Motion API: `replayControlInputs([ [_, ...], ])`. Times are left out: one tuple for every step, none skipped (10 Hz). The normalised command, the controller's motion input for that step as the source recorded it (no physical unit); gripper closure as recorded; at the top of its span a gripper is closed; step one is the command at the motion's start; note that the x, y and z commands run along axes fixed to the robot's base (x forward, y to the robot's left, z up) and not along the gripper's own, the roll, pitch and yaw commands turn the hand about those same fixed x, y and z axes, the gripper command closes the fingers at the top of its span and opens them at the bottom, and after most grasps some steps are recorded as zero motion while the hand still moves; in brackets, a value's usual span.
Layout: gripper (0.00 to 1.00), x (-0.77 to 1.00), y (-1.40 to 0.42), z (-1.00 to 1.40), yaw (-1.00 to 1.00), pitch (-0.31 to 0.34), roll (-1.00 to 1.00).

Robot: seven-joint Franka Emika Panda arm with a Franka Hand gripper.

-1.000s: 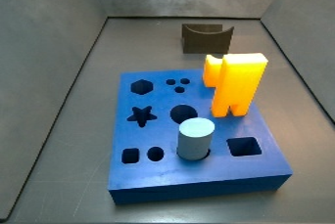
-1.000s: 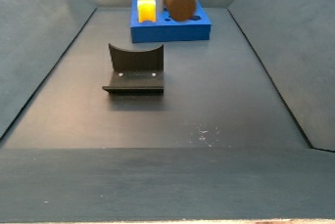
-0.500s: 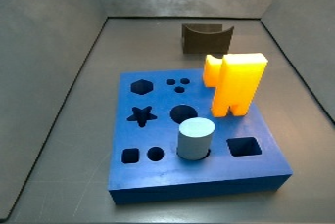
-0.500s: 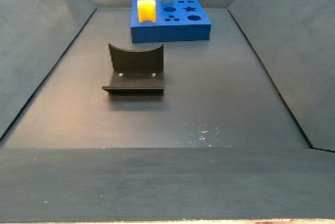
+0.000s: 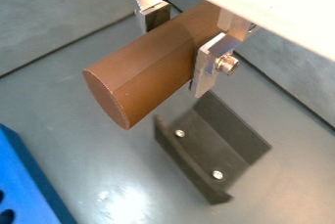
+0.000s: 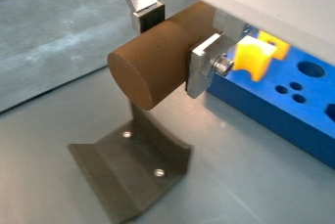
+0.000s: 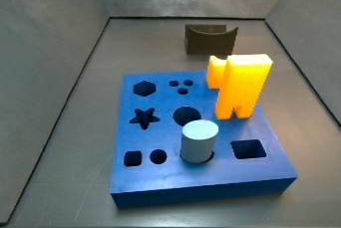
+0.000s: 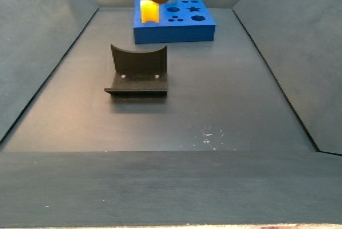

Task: Pick up the round object. Move up. Place the round object on the fixture. Regrasp the round object. Move to above the board. Insert the round object.
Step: Place the round object on the fixture.

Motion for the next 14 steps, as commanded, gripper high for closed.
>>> replayControlInputs([
  [1.0,0.6,0.28,-0.03,-0.19,0.092,-1.0],
  [1.0,0.46,0.1,-0.01,-0.18,0.113,-1.0],
  [1.0,0.37,0.08,-0.01,-0.18,0.121,-1.0],
  [1.0,0.26,0.07,-0.02,-0.18,0.129,-1.0],
  [1.0,0.2,0.06,-0.01,-0.18,0.133,-1.0],
  [1.0,0.09,0.05,-0.01,-0.19,0.141,-1.0],
  [1.0,0.06,0.05,0.0,-0.19,0.131,-1.0],
  [1.0,0.05,0.05,-0.01,-0.19,0.13,-1.0],
  [1.0,0.07,0.05,-0.01,-0.2,0.136,-1.0],
  [1.0,0.08,0.05,-0.02,-0.2,0.147,-1.0],
  [1.0,0.08,0.05,-0.02,-0.21,0.151,-1.0],
  [1.0,0.09,0.05,-0.02,-0.22,0.148,-1.0],
  [1.0,0.08,0.05,-0.02,-0.23,0.147,-1.0],
  [1.0,0.08,0.05,-0.02,-0.25,0.135,-1.0],
])
